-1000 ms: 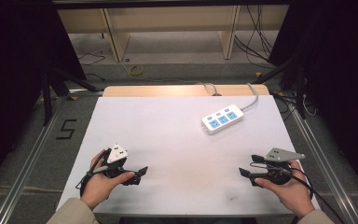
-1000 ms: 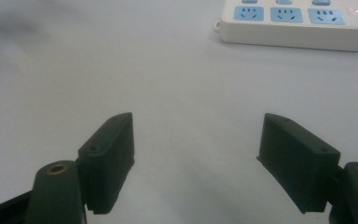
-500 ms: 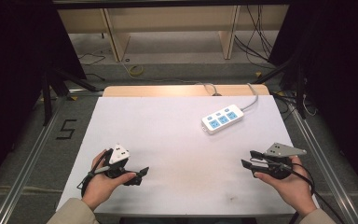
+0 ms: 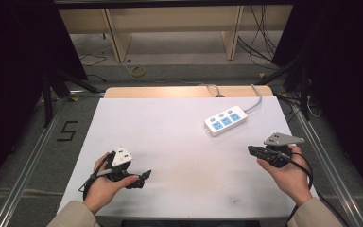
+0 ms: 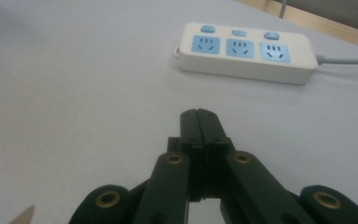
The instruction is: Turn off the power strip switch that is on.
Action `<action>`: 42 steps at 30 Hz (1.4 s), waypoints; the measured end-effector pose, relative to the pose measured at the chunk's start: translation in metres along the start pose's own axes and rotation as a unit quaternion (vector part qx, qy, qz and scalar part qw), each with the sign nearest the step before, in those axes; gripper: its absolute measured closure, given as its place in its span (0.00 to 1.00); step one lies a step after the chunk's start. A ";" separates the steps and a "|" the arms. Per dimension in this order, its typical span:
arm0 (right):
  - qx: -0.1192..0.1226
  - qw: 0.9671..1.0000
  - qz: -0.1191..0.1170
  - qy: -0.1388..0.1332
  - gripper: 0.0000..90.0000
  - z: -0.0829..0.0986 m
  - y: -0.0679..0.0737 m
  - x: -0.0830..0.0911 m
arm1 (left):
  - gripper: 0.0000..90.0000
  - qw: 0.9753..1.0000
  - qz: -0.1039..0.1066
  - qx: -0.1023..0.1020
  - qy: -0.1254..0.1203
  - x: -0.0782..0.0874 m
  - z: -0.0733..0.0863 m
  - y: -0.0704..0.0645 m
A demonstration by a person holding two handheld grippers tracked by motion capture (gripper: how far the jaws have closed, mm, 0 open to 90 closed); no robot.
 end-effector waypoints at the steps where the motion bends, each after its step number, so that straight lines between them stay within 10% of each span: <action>1: -0.002 1.000 0.005 0.005 1.00 -0.003 -0.002 -0.002 | 0.04 1.000 0.000 0.000 -0.001 0.000 0.000 0.000; 42: -0.004 0.998 0.021 0.052 1.00 -0.068 -0.026 -0.047 | 0.07 1.000 0.001 0.000 -0.002 -0.001 -0.001 -0.002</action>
Point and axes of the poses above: each handheld gripper's, and its own axes: x roughly backward along the jaws, z roughly out of its underside, y roughly to its left, the point moved 8 cm from there along -x, roughly forward along the jaws, and after that the axes turned 6 degrees about z, right-handed, at the moved point
